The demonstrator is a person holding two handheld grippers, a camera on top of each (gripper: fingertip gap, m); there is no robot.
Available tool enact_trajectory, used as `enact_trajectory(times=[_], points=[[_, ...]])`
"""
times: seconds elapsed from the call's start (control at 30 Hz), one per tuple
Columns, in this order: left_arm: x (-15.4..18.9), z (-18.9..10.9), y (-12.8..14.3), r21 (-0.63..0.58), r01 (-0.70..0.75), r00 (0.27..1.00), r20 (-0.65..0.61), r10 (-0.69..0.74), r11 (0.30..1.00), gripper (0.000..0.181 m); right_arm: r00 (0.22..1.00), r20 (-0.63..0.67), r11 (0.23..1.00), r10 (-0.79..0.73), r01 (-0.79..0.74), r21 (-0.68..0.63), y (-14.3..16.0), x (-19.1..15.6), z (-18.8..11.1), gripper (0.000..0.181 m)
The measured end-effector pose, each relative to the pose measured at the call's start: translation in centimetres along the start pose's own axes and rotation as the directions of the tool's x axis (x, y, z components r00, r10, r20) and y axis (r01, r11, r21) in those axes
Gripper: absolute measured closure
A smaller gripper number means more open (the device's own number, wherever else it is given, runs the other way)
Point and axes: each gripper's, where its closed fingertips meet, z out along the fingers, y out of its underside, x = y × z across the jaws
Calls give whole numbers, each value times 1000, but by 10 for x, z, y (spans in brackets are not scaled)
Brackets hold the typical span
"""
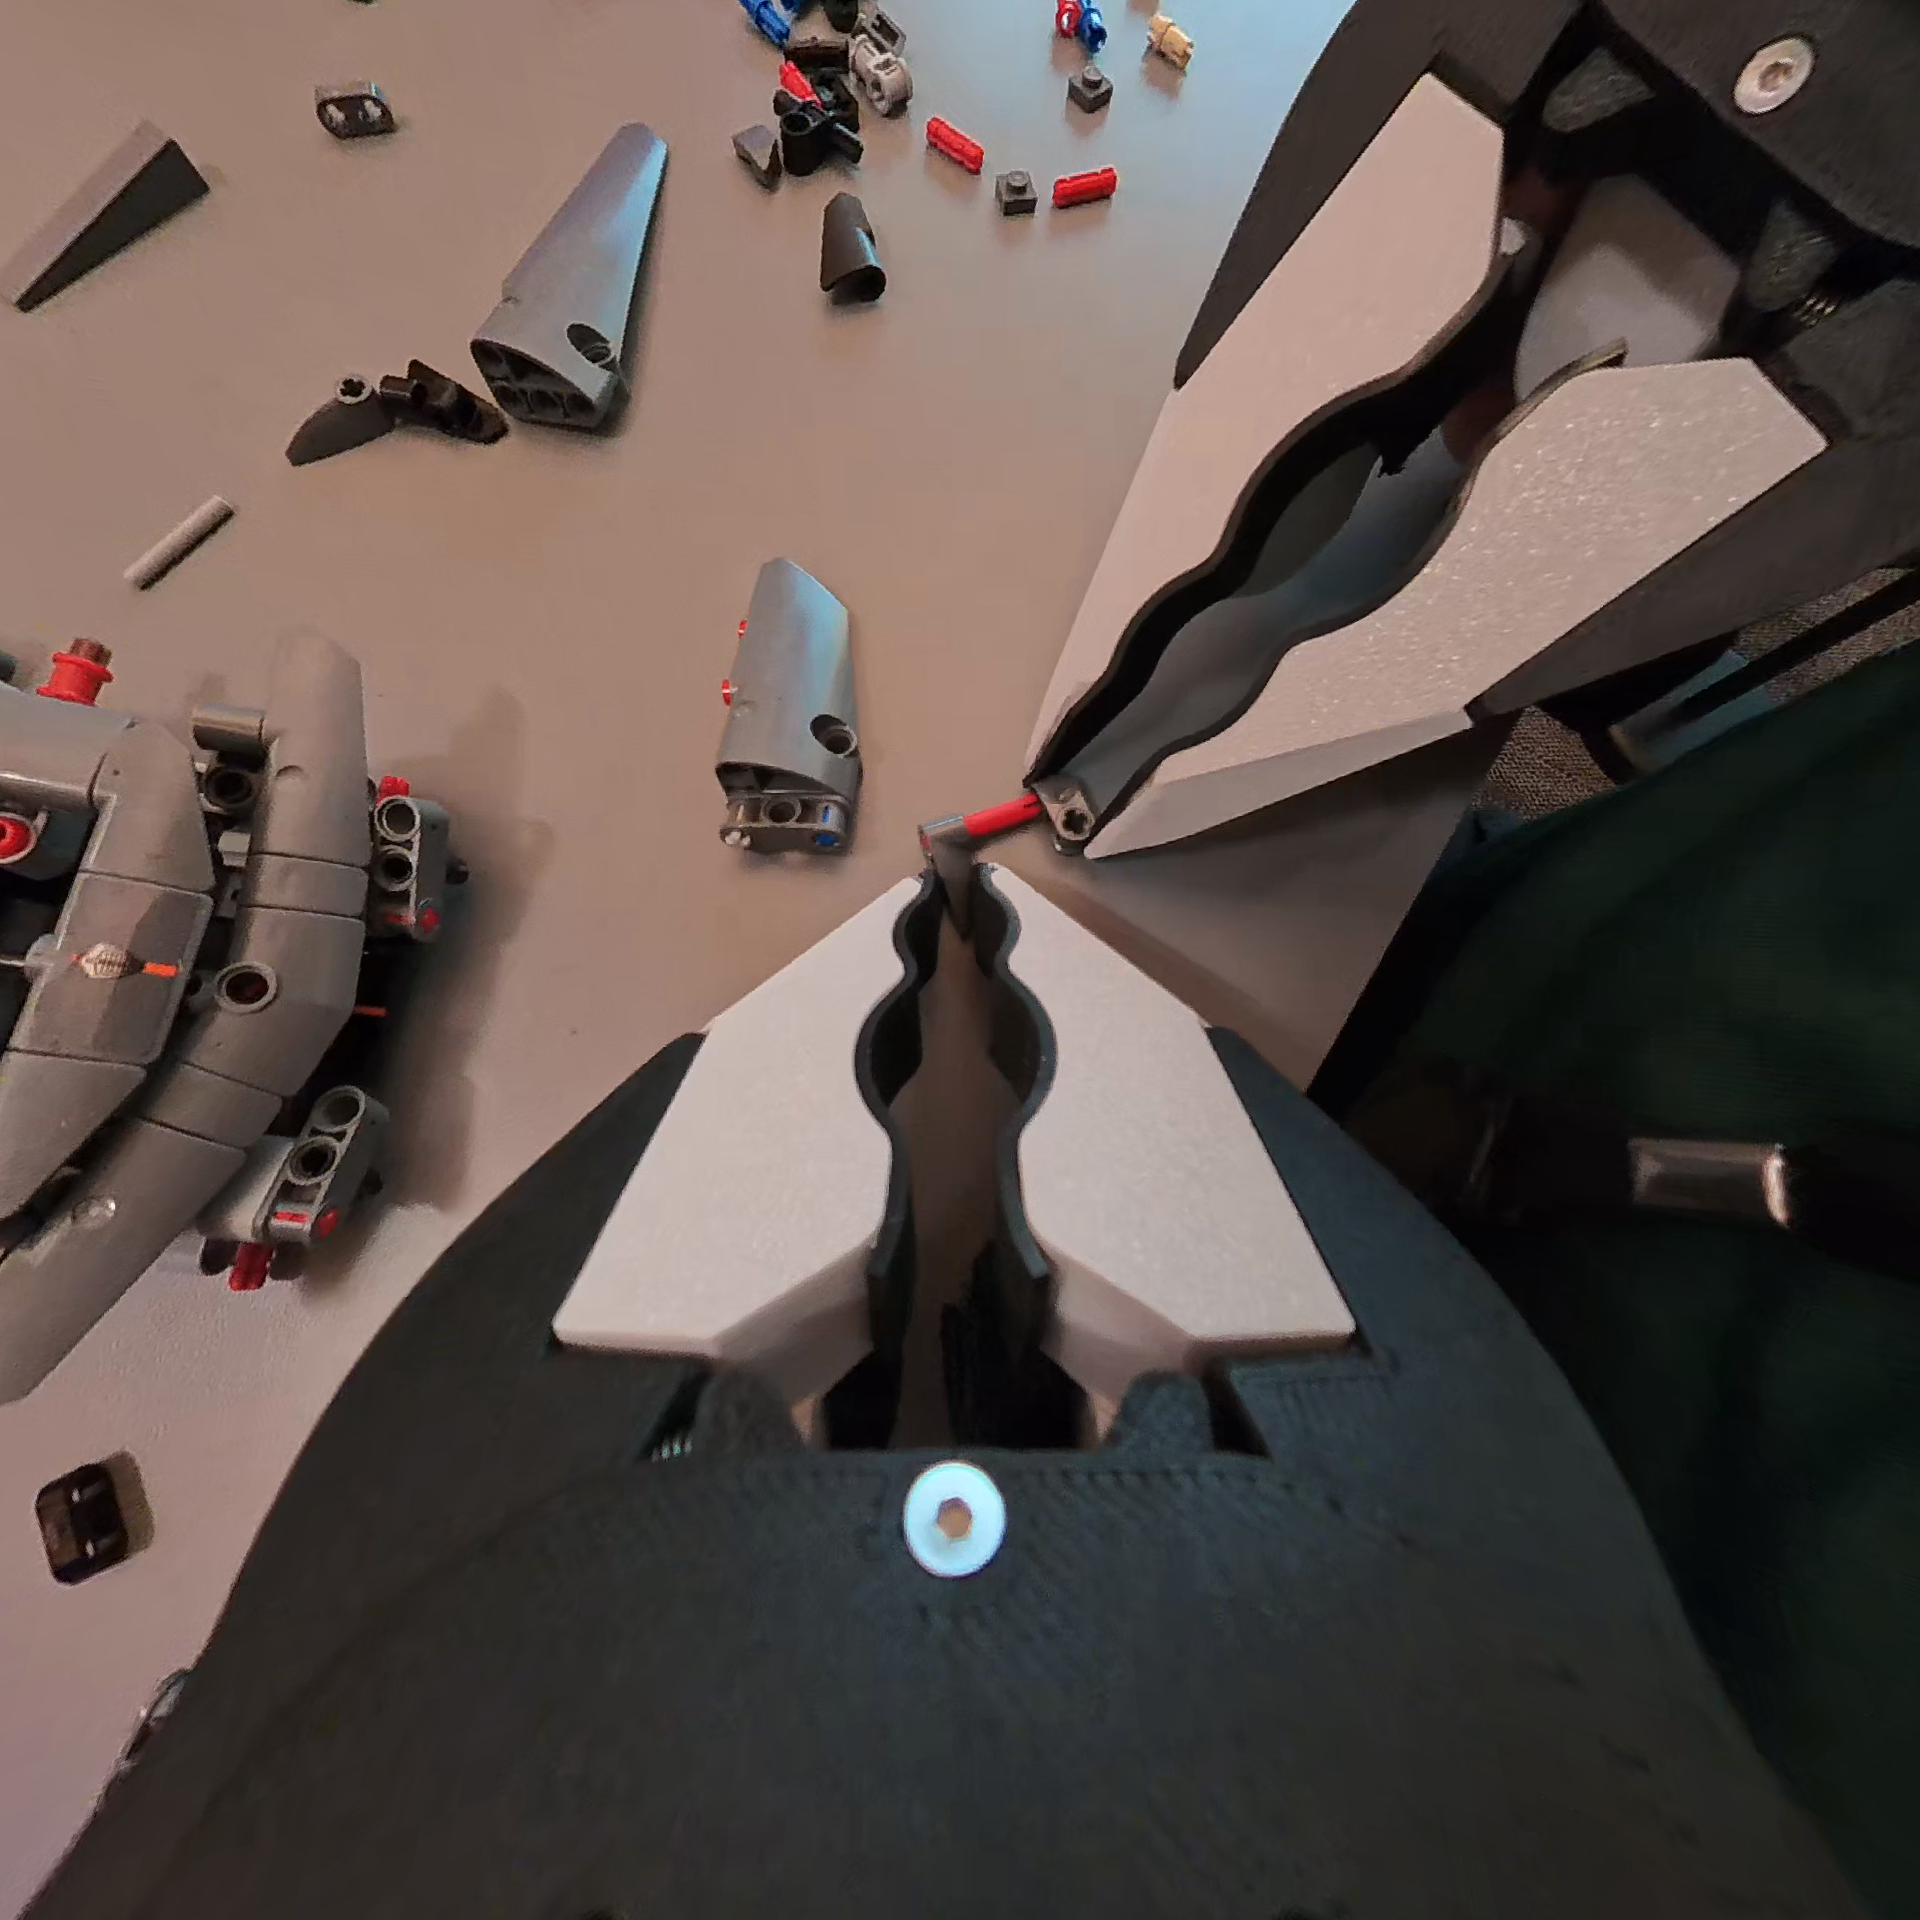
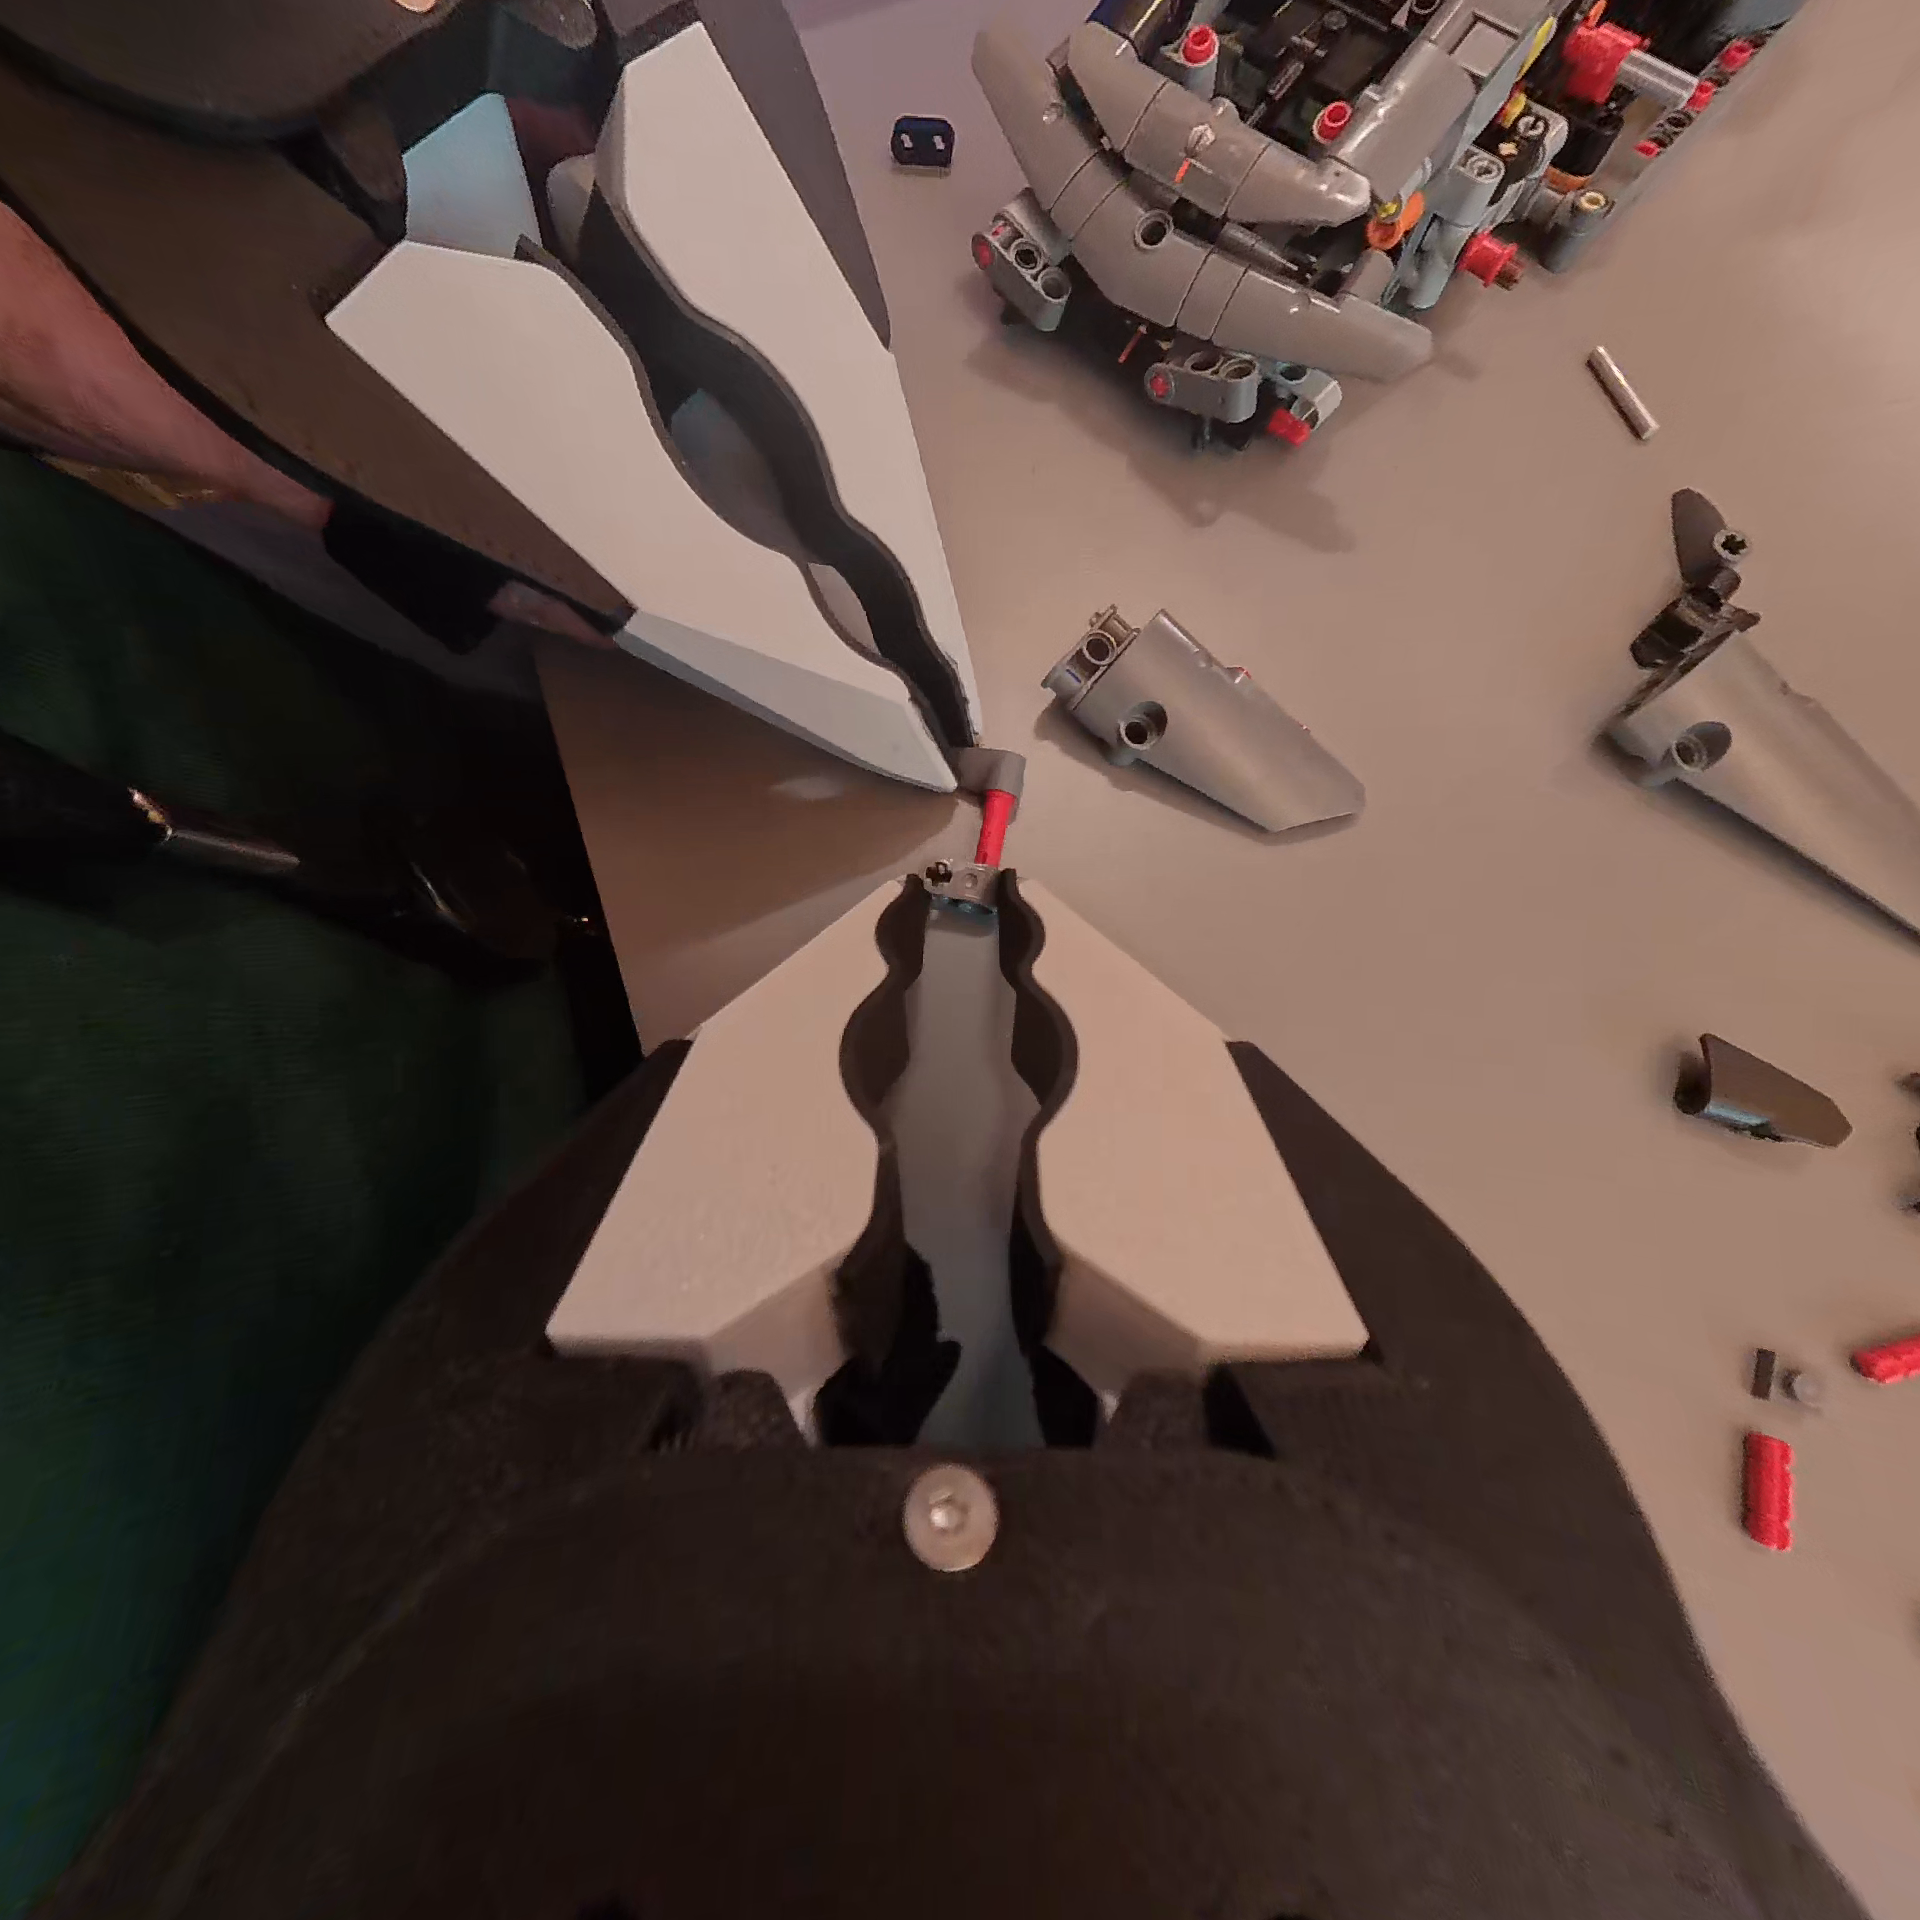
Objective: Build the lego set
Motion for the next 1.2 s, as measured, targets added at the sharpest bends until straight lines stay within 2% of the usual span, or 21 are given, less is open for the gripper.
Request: enact_trajectory(times=[0.37,0.57,1.2], points=[[-1,1,-1,-16,-4,999,-33,4,1000,179,1000,-14,1000,-11,11,3,-1,3,1,169],[6,0,-2,2,78,988,-130,-77,997,181,999,-19,999,-46,47,7,0,6,-1,169],[15,-4,0,-17,70,958,-279,-72,997,181,981,99,986,-169,169,15,2,5,-3,169]])
